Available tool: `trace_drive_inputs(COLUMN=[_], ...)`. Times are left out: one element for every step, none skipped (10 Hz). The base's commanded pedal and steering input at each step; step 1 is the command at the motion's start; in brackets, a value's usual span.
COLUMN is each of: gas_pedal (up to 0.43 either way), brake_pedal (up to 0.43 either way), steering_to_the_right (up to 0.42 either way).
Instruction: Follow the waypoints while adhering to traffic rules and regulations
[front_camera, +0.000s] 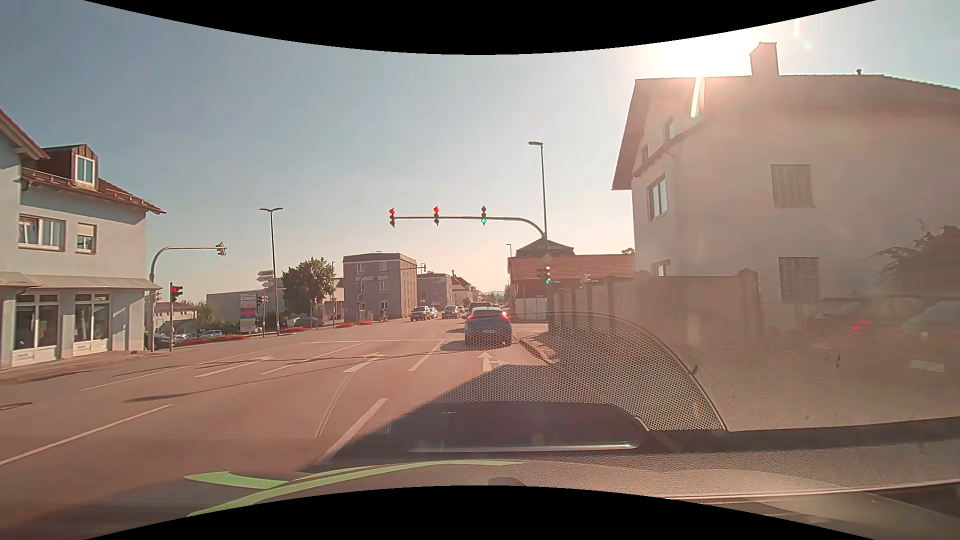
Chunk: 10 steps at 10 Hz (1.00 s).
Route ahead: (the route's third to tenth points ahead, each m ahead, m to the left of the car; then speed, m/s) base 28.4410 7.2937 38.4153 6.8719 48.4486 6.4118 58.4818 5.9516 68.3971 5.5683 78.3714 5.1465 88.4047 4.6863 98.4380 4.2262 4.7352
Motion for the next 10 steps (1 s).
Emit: trace_drive_inputs(gas_pedal=[0.177,0.177,0.177,0.177,0.177,0.177,0.177,0.177,0.177,0.177], brake_pedal=[0.000,0.000,0.000,0.000,0.000,0.000,0.000,0.000,0.000,0.000], steering_to_the_right=[-0.001,-0.001,-0.002,-0.002,-0.001,-0.001,-0.002,-0.002,-0.002,-0.003])
